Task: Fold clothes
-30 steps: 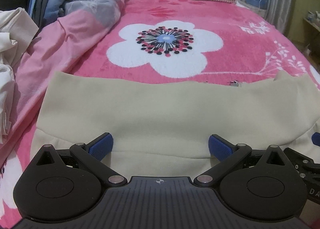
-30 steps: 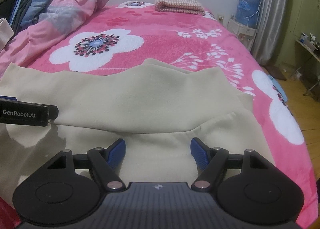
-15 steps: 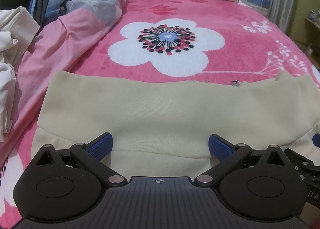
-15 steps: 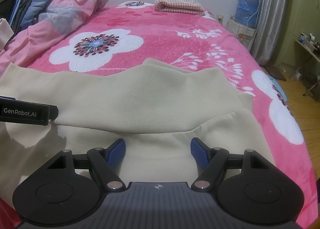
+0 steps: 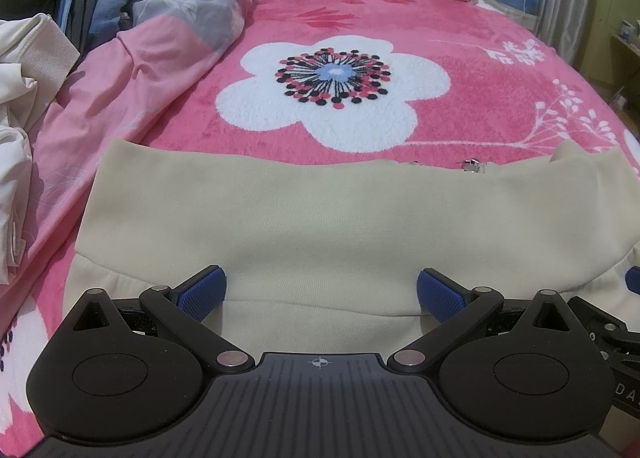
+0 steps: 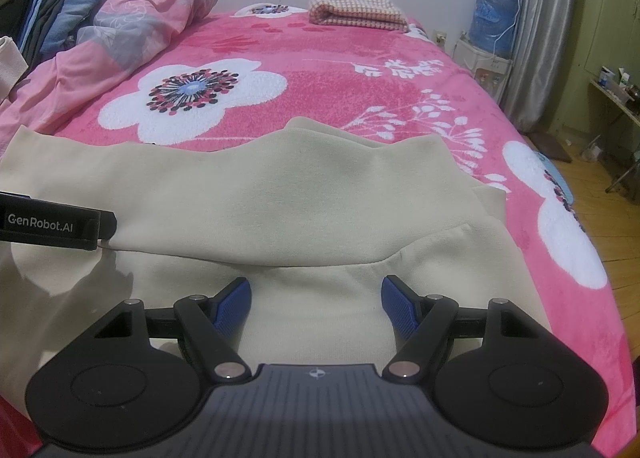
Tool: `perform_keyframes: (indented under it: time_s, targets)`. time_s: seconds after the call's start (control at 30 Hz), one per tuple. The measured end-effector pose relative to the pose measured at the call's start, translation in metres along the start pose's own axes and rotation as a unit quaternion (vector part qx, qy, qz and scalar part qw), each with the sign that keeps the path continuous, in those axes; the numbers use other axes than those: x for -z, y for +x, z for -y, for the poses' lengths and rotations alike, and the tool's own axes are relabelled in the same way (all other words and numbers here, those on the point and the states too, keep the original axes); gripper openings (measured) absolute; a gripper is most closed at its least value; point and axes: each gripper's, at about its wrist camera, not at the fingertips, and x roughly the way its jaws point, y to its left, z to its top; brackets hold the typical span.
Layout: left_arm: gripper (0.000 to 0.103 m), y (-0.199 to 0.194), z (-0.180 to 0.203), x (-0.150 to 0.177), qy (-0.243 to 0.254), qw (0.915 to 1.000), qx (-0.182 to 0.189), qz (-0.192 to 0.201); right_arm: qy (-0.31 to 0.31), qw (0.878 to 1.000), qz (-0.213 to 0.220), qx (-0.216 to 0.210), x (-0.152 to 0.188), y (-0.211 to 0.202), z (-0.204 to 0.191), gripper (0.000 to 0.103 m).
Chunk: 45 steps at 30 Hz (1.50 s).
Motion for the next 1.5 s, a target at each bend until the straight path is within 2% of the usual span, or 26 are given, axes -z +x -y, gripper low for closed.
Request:
perform_keyframes:
  time_s: [0.43,0.87,1.03,1.1,1.3,1.5]
  targets:
    - [0.103,0.003,-0.003,-0.002,0.01,0.9999,0.013,-0.004,-0.004,1.0,0.007,0.0,0.002,0.0,-0.002,0.08]
    - [0.103,0.012,-0.001,-0.024,0.004,0.9962,0.004,-0.087,-0.01,1.0,0.003,-0.002,0.004,-0.002,-0.006,0.086]
    - [0.103,0.009,-0.002,-0.021,-0.011,0.996,-0.003,-0.089,-0.009,1.0,-0.002,-0.003,0.002,-0.003,-0.009,0.093]
    - [0.103,0.008,-0.002,-0.022,-0.018,0.9954,-0.006,-0.094,-0.004,1.0,-0.009,-0.014,0.001,-0.002,-0.009,0.102]
    - [0.103,0.005,-0.001,-0.017,-0.017,0.9966,-0.008,-0.08,-0.015,1.0,-0.02,0.008,0.001,-0.002,-0.02,0.103]
    - [0.103,0.004,-0.003,-0.012,-0.018,0.9975,-0.003,-0.068,-0.007,0.999,-0.036,0.013,-0.004,-0.001,-0.02,0.103]
